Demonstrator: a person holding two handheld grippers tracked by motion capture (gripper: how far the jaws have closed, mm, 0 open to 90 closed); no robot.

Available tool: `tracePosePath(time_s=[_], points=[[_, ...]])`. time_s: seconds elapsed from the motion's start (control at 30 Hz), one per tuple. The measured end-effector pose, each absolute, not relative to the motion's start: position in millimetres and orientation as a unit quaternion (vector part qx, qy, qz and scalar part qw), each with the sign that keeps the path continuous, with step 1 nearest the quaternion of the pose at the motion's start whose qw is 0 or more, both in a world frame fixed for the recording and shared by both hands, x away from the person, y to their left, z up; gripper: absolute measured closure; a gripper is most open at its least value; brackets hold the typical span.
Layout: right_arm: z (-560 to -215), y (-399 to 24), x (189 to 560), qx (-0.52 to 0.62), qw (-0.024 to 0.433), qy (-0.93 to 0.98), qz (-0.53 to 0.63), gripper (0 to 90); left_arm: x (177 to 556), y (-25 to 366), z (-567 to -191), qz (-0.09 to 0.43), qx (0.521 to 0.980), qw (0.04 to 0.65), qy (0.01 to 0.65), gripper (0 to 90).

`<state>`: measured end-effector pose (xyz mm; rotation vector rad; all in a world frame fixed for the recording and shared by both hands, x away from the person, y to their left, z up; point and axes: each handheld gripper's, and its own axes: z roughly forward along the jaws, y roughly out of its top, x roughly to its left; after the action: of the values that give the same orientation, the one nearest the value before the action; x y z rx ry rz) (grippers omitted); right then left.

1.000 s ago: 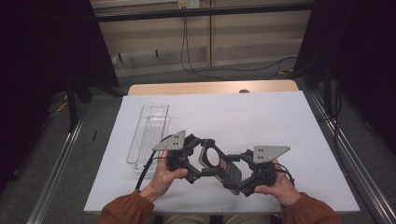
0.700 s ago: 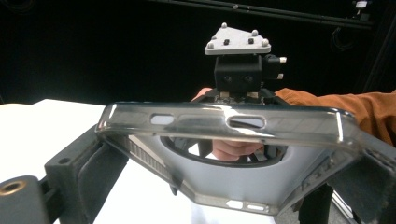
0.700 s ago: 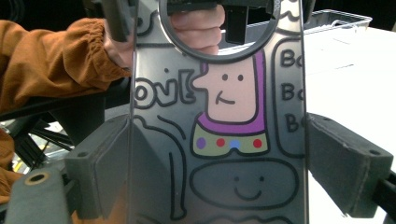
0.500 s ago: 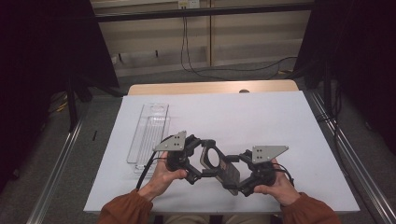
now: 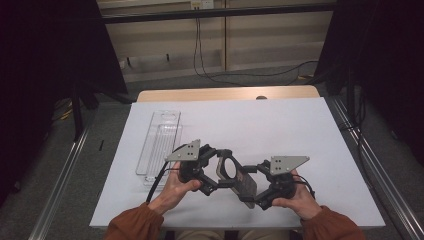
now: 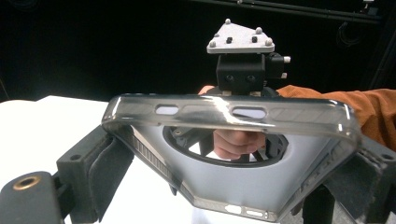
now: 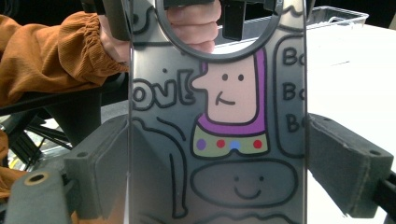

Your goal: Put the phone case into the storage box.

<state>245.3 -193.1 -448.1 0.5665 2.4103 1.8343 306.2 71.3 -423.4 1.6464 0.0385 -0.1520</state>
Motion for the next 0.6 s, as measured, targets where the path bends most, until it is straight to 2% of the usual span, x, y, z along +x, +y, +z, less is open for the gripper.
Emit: tracePosePath(time_s=[0.6], points=[[-447.3,-193.7,245.1,0.192,0.044,0.784,0.589,10.5,301.2,65.6,-419.9,-0.060,0.735,0.675,0.031,11.1]])
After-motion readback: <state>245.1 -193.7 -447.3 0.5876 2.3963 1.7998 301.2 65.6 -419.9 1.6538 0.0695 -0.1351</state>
